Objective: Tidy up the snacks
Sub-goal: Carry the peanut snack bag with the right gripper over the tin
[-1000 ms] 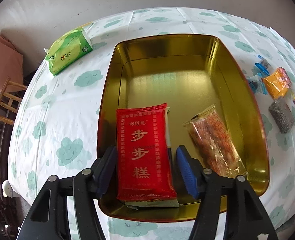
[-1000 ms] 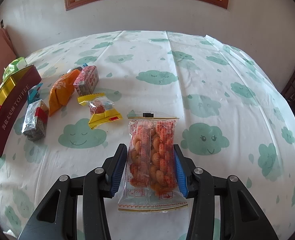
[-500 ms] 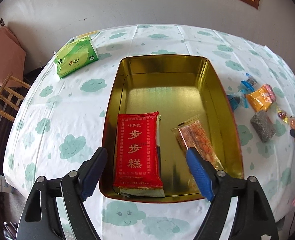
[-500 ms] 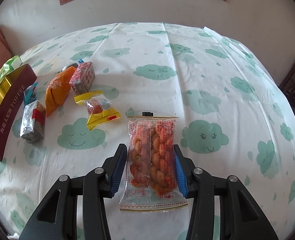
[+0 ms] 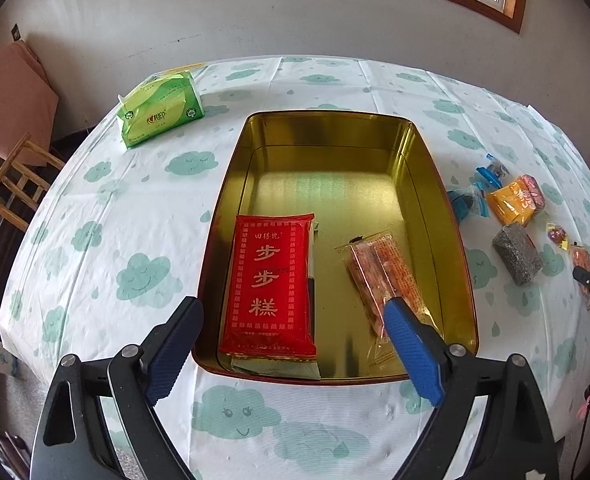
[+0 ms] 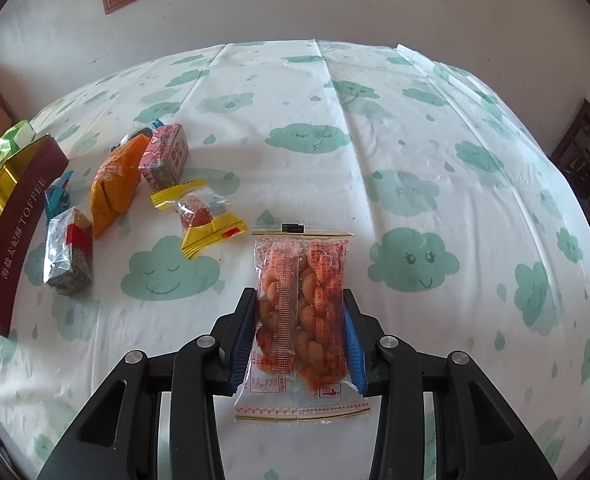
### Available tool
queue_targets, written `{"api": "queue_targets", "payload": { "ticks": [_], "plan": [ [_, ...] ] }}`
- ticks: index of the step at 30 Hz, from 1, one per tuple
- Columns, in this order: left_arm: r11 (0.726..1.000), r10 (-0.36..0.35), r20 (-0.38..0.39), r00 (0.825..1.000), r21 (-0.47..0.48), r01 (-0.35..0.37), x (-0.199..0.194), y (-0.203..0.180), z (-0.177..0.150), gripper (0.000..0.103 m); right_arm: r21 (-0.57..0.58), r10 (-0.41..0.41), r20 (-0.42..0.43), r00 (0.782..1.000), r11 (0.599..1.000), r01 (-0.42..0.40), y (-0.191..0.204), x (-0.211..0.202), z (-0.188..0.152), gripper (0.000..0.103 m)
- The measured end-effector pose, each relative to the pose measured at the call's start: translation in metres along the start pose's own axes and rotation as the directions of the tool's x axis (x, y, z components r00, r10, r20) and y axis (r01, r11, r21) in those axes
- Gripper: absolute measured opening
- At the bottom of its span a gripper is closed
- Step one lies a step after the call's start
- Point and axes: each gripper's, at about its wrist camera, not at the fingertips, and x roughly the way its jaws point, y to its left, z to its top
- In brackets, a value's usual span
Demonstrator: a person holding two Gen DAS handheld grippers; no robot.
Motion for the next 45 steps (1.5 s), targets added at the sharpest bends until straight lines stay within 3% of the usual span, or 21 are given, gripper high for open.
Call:
{"api": "queue_targets", "payload": {
  "ticks": [7, 13, 20, 28, 35, 45],
  "plan": [
    [0.998, -0.002, 0.009, 1.0, -0.063, 0.002, 0.001, 0.014, -0.004, 0.092, 0.03, 0.01, 0.044, 0.999, 0.999, -0.011, 0.017, -0.026, 0.004, 0.041],
    [0.991, 0.023, 0.034, 0.999, -0.13, -0.018, -0.005, 0.035, -0.006, 0.094, -0.05, 0.107, 0.085, 0.991, 0.993, -0.103, 0.069, -0.051, 0.016, 0.041],
    [0.971, 0.027, 0.03, 0.999, -0.237, -0.019, -0.008, 0.066, -0.013, 0.095, -0.176, 0.3, 0.07, 0.951, 0.942, -0.284, 0.159, -0.069, 0.024, 0.041],
    [0.95, 0.079, 0.021, 0.997, -0.306, -0.069, -0.015, 0.098, -0.022, 0.095, -0.289, 0.423, -0.004, 0.906, 0.867, -0.406, 0.253, -0.07, 0.021, 0.041],
    [0.933, 0.116, -0.004, 0.993, -0.341, -0.11, -0.011, 0.12, -0.03, 0.095, -0.335, 0.411, -0.071, 0.909, 0.848, -0.41, 0.297, -0.055, 0.012, 0.041],
    [0.93, 0.113, -0.02, 0.993, -0.35, -0.113, -0.007, 0.127, -0.038, 0.095, -0.322, 0.389, -0.125, 0.913, 0.854, -0.408, 0.318, -0.032, 0.006, 0.041]
  ]
}}
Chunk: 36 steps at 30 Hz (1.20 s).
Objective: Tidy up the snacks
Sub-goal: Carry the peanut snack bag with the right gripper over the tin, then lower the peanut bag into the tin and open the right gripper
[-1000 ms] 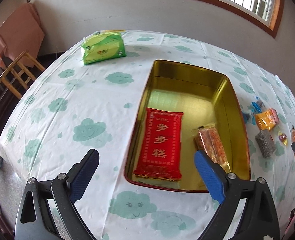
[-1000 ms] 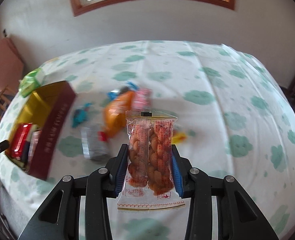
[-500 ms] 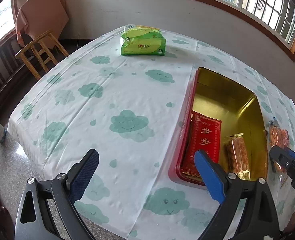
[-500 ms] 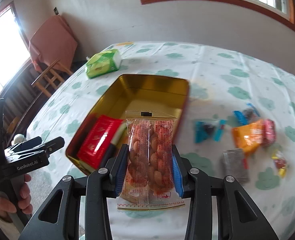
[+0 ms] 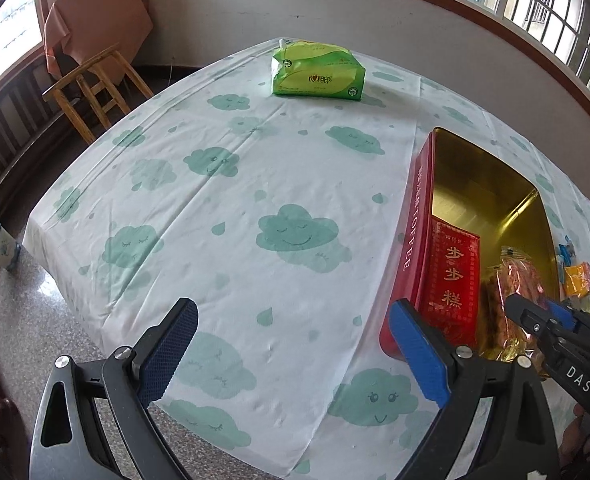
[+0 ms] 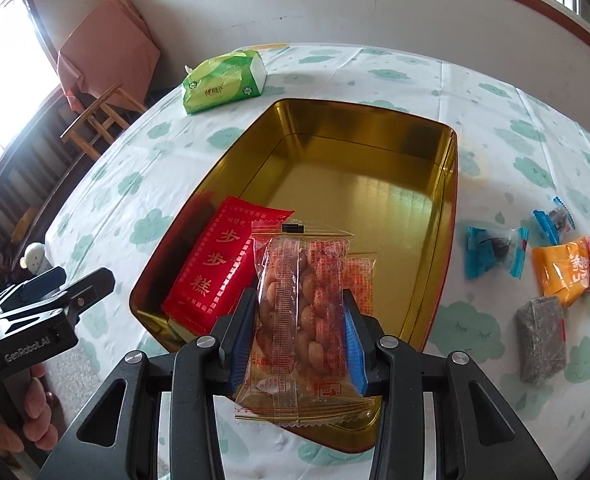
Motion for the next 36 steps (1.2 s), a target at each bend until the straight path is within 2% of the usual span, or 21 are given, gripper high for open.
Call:
{"api": "queue_targets", "payload": {
  "ticks": [9, 18, 20, 26, 36],
  "plan": [
    [1.0, 0.002, -0.007, 1.0, 0.009, -0.002, 0.002, 0.0, -0.001, 0.095, -0.018, -0.015, -0.015, 1.0, 1.0, 0.015, 0.004, 0.01, -0.003, 0.041],
    [0.999, -0.008, -0.01, 1.0, 0.032, 0.008, 0.0, -0.011, -0.001, 0.095, -0.028, 0.027, -0.011, 1.0, 0.999, -0.027, 0.004, 0.007, -0.004, 0.043],
    [0.999, -0.009, -0.007, 1.0, 0.037, 0.009, -0.001, -0.014, -0.001, 0.095, -0.035, 0.04, -0.007, 0.999, 0.999, -0.04, 0.005, 0.005, -0.006, 0.047],
    [0.999, -0.008, 0.0, 1.0, 0.046, 0.008, -0.005, -0.019, 0.0, 0.095, -0.052, 0.086, 0.009, 0.996, 0.995, -0.085, 0.003, -0.005, -0.011, 0.052],
    [0.996, -0.021, 0.01, 1.0, 0.084, 0.02, -0.013, -0.039, -0.002, 0.095, -0.067, 0.125, 0.041, 0.991, 0.99, -0.122, -0.008, -0.022, -0.021, 0.052]
  ]
}}
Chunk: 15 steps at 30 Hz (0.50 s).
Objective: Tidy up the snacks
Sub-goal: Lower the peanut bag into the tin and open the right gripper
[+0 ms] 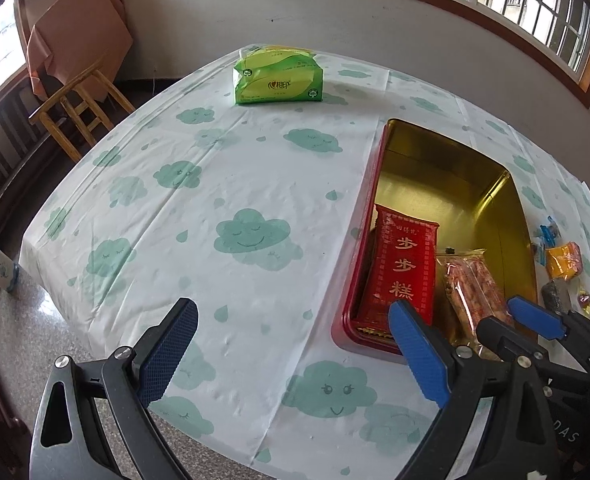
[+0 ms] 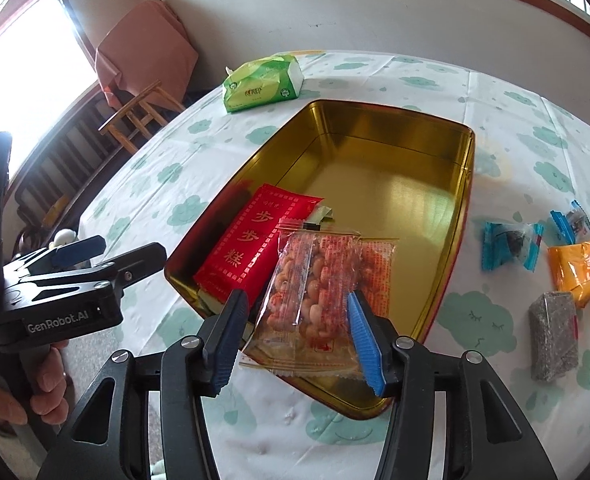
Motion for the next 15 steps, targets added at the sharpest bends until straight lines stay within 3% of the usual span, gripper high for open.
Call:
{"api": "queue_targets", "payload": {
  "ticks": [4, 9, 15],
  "plan": [
    [1.0, -0.004, 0.004, 1.0, 0.016, 0.003, -0.002, -0.007, 0.0, 0.095, 0.016, -0.008, 0.002, 1.0, 1.0, 0.008, -0.007, -0.005, -0.004, 0.052],
    [1.0, -0.007, 0.001, 1.0, 0.03, 0.007, -0.002, -0.01, 0.0, 0.095, -0.033, -0.081, 0.02, 0.997, 0.996, 0.081, -0.008, -0.013, -0.005, 0.052],
    [1.0, -0.008, -0.004, 1.0, 0.025, 0.008, 0.0, -0.011, 0.0, 0.095, -0.063, -0.078, 0.03, 0.997, 0.995, 0.08, -0.009, -0.024, -0.012, 0.052]
  ]
}}
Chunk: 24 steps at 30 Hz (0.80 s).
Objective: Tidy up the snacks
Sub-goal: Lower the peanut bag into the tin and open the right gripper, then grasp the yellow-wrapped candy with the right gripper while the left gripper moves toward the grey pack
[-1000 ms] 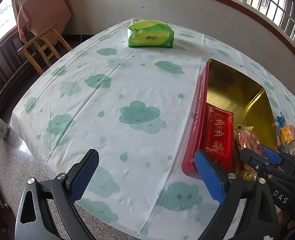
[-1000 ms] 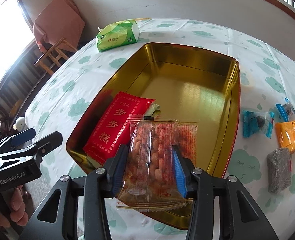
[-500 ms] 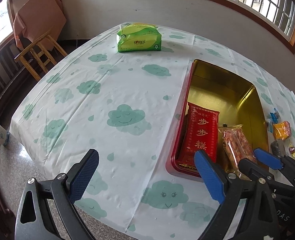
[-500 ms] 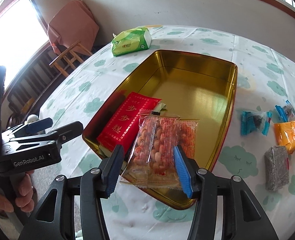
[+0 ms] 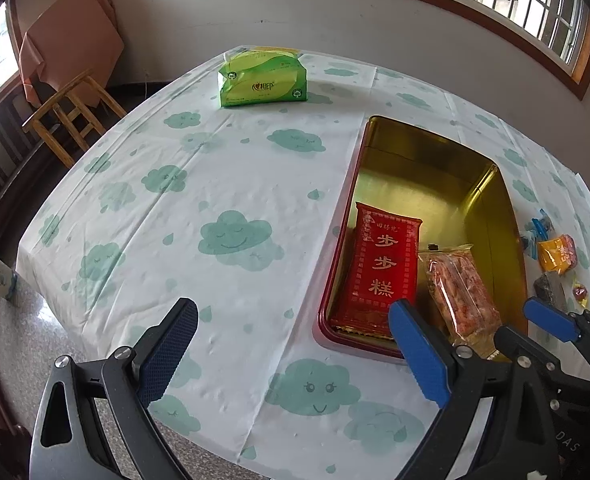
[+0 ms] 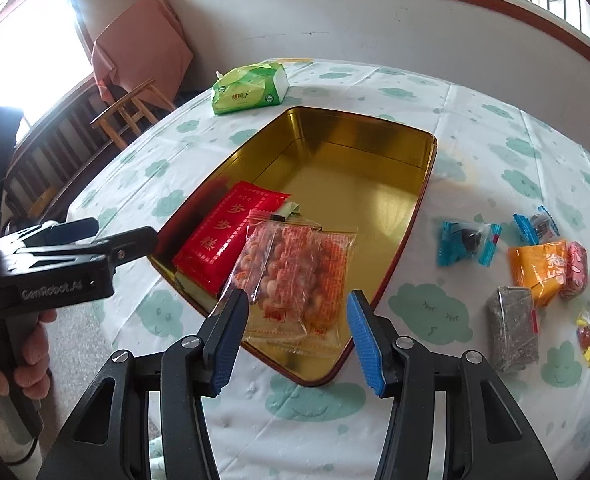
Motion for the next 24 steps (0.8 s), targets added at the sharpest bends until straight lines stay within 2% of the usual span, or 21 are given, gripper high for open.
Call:
{"api": "queue_targets", "payload": {
  "ticks": [6, 13, 17, 24],
  "plan": [
    [1.0, -0.002, -0.004, 1.0, 0.003, 0.002, 0.002, -0.001, 0.0, 0.095, -0.054, -0.022, -0.005, 1.0, 0.998, 0.022, 0.007, 0.003, -0.002, 0.052],
    [1.0, 0.001, -0.018, 1.0, 0.001, -0.001, 0.008, 0.0, -0.003, 0.095, -0.06, -0.023, -0.019, 1.0, 0.998, 0.022, 0.01, 0.024, 0.004, 0.052],
    [1.0, 0.007, -0.017, 1.0, 0.002, -0.007, 0.008, 0.0, -0.002, 0.095, -0.042, 0.007, -0.03, 1.0, 0.999, -0.008, 0.012, 0.033, 0.011, 0.052],
    [1.0, -0.007, -0.01, 1.0, 0.019, 0.007, 0.005, -0.012, 0.0, 0.095, -0.006, 0.023, 0.032, 0.999, 1.0, -0.023, -0.008, 0.013, 0.005, 0.052]
  ]
}}
